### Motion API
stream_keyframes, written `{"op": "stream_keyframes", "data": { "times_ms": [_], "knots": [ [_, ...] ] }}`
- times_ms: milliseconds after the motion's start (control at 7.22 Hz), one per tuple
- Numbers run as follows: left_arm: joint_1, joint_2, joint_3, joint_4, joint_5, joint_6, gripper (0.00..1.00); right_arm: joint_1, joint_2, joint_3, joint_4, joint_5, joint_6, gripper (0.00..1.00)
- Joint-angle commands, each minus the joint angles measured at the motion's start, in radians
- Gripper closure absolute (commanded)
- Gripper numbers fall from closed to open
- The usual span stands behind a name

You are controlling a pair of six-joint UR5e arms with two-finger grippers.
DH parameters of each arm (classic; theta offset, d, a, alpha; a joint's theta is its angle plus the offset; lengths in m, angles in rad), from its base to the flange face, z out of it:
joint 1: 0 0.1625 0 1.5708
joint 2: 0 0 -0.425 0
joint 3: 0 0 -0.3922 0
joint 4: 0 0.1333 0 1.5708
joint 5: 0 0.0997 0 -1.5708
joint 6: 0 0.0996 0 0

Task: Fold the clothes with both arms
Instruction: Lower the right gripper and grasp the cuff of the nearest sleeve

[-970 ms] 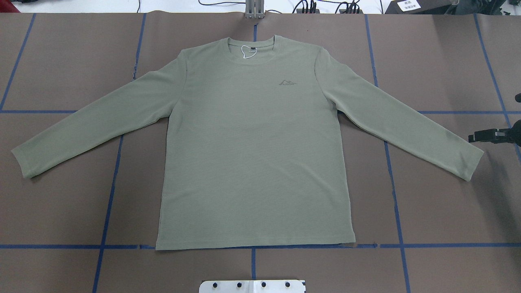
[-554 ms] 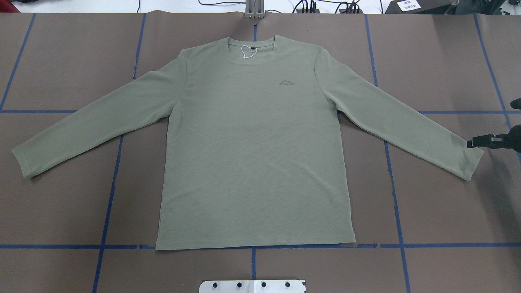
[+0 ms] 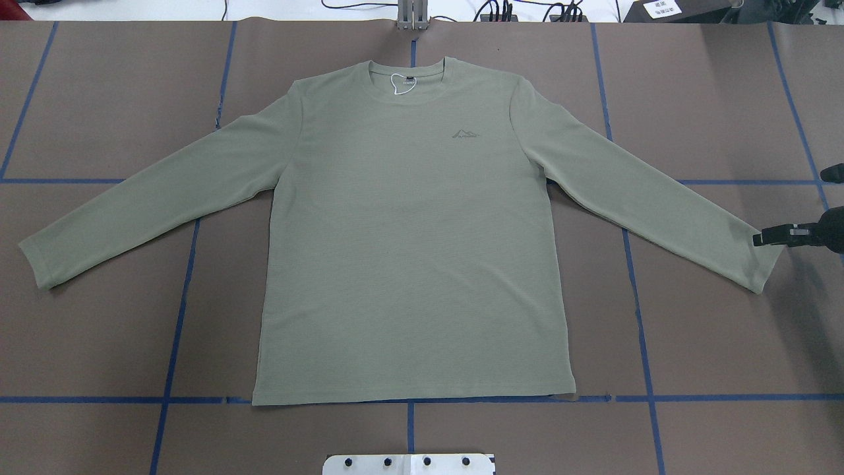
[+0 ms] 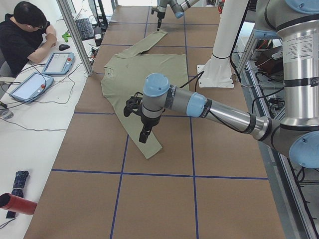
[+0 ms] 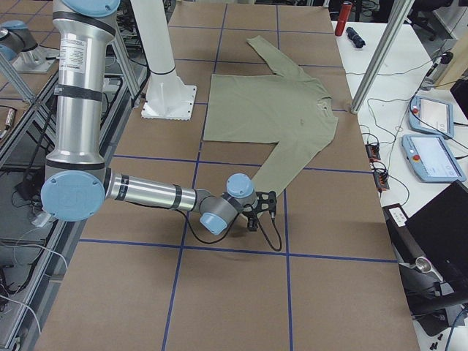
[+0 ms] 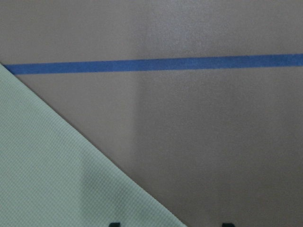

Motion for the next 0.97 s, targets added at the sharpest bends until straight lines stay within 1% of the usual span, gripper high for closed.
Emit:
{"op": "stream_keyframes", "data": {
  "times_ms": [0, 139, 277, 416, 554, 831],
  "knots": [
    [0.0, 0.0, 0.002, -0.002, 0.0, 0.0, 0.0, -0.002, -0.003, 0.002, 0.0, 0.001, 0.0, 0.37],
    [0.0, 0.0, 0.002, -0.002, 0.0, 0.0, 0.0, -0.002, -0.003, 0.004, 0.0, 0.005, 0.0, 0.6],
    [0.0, 0.002, 0.002, -0.002, 0.0, 0.0, 0.0, -0.002, -0.004, 0.007, 0.0, 0.008, 0.0, 0.87],
    [0.0, 0.003, 0.002, -0.002, 0.0, 0.0, 0.0, -0.002, -0.007, 0.019, -0.001, 0.011, 0.0, 1.0],
    [0.0, 0.002, 0.002, 0.0, 0.0, 0.0, 0.0, 0.001, -0.02, 0.048, -0.003, 0.034, 0.0, 1.0],
    [0.0, 0.002, 0.003, -0.002, 0.0, 0.0, 0.0, 0.004, -0.038, 0.108, -0.018, 0.045, 0.001, 1.0]
  ]
}}
